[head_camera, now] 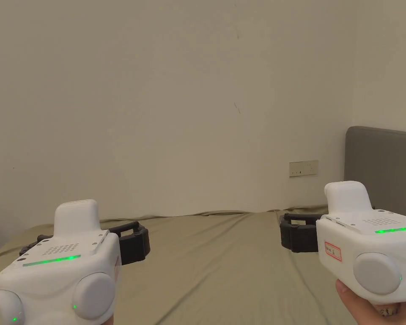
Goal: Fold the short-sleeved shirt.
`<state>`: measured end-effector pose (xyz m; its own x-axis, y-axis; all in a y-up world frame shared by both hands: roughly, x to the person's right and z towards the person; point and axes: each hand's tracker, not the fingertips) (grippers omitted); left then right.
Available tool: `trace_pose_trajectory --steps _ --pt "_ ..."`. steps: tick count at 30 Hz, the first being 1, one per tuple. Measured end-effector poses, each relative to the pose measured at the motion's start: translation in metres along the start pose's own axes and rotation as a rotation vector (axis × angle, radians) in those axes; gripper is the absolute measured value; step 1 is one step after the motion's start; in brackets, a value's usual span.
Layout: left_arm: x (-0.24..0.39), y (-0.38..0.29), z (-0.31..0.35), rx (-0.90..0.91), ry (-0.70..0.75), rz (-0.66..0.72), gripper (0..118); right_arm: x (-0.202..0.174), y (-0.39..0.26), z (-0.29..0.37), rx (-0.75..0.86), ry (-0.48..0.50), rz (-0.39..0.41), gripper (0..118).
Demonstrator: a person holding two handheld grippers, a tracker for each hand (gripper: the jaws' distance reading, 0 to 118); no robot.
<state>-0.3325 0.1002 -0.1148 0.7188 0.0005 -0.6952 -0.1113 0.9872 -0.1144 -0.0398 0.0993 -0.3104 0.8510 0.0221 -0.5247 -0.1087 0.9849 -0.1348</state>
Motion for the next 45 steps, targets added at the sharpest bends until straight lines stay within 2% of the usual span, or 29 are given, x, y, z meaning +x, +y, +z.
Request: trace_pose_trajectory --steps 10,14,23,27,31,37,43,45 --pt "0.000 0.000 0.000 0.002 0.015 -0.004 118 0.001 -0.001 0.000 -0.006 0.009 -0.012 118" --pt "0.001 -0.001 0.000 -0.006 0.010 -0.003 118 -0.002 -0.001 0.000 -0.002 -0.008 0.016 118" --pt "0.001 0.000 0.001 -0.003 0.004 -0.004 118 -0.001 0.001 0.003 0.014 0.013 -0.020 118" --pt "0.000 0.000 0.002 -0.005 0.008 -0.006 118 -0.001 0.006 0.006 0.004 0.059 -0.057 118" --pt "-0.001 0.000 0.003 -0.007 0.009 0.000 118 -0.003 0.009 0.010 0.014 0.099 -0.044 118" --pt "-0.001 0.002 0.003 -0.008 0.012 -0.010 118 -0.008 0.011 0.008 0.008 0.037 -0.018 118" --pt "-0.001 0.003 0.005 -0.006 0.016 -0.014 118 -0.001 0.013 0.004 -0.026 -0.041 -0.117 118" --pt "-0.001 0.003 0.006 -0.006 0.018 -0.017 118 0.002 0.014 0.002 -0.036 -0.032 -0.129 118"
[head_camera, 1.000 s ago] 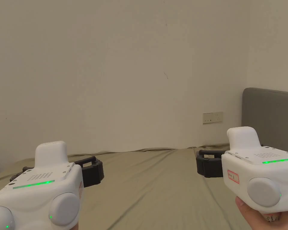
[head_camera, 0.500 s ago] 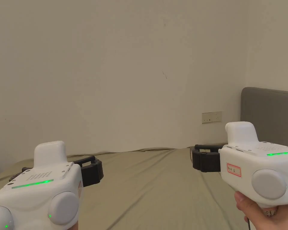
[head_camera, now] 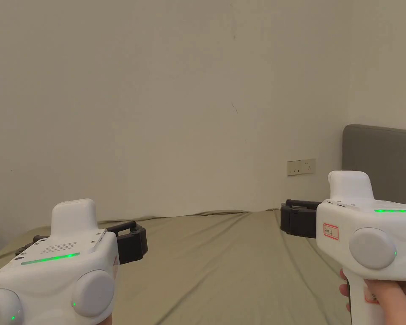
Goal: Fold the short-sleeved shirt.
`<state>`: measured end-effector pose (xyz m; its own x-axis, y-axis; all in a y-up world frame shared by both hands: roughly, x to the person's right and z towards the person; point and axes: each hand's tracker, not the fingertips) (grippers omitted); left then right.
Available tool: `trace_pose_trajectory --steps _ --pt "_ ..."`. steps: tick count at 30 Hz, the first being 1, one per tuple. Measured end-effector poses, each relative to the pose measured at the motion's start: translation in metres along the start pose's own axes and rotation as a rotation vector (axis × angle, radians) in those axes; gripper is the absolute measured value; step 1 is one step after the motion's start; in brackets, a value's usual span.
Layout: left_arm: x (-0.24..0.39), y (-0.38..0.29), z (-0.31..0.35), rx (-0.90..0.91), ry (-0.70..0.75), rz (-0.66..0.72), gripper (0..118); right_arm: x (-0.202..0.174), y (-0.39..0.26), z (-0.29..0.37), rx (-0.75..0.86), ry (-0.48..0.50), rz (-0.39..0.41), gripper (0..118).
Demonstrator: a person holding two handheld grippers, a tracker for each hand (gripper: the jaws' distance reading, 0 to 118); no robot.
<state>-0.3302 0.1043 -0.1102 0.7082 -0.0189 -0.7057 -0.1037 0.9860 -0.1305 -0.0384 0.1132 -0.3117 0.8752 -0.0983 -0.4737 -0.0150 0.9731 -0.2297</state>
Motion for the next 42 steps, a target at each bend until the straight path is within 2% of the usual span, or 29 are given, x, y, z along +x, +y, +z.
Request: trace_pose_trajectory --steps 19,35,42 --pt "0.004 0.000 0.001 -0.004 -0.015 -0.012 118 -0.012 -0.005 0.003 0.001 0.009 0.050 118" --pt "0.001 -0.001 0.000 -0.019 -0.055 0.010 118 -0.004 -0.005 0.005 -0.018 0.081 -0.020 118" --pt "0.001 0.000 0.002 -0.023 -0.069 0.018 118 -0.006 -0.002 0.006 -0.012 0.044 -0.007 118"
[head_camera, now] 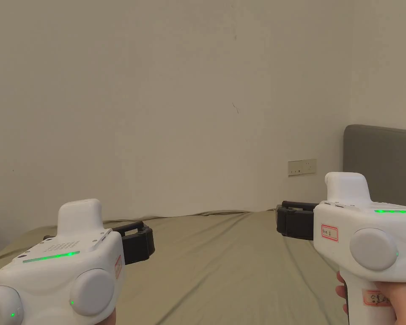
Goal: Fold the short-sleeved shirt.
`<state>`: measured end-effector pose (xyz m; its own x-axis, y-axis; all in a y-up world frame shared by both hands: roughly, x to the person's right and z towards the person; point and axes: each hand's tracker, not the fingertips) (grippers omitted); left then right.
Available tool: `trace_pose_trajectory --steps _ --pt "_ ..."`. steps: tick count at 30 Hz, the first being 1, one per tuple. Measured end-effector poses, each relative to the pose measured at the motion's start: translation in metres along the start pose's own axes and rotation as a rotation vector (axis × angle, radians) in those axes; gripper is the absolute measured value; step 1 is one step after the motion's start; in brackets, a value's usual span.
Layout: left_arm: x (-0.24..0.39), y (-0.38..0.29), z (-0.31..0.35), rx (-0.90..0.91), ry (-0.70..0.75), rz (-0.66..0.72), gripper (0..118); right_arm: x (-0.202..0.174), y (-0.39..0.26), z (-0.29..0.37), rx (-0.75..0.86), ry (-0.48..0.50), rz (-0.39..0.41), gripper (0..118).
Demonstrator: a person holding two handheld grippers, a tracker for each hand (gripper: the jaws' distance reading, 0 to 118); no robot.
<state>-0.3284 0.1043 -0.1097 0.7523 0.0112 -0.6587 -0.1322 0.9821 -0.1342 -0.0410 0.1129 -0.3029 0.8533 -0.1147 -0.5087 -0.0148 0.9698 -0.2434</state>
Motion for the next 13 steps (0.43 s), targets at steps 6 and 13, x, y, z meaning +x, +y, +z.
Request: trace_pose_trajectory --steps 6,13 --pt "0.0005 0.0001 0.0025 0.002 0.007 -0.010 118 0.0004 0.0001 0.0008 0.001 0.010 -0.008 118" --pt "0.0009 0.0024 0.0043 0.003 -0.005 -0.009 118 -0.0016 -0.0016 -0.0002 -0.006 0.009 0.000 118"
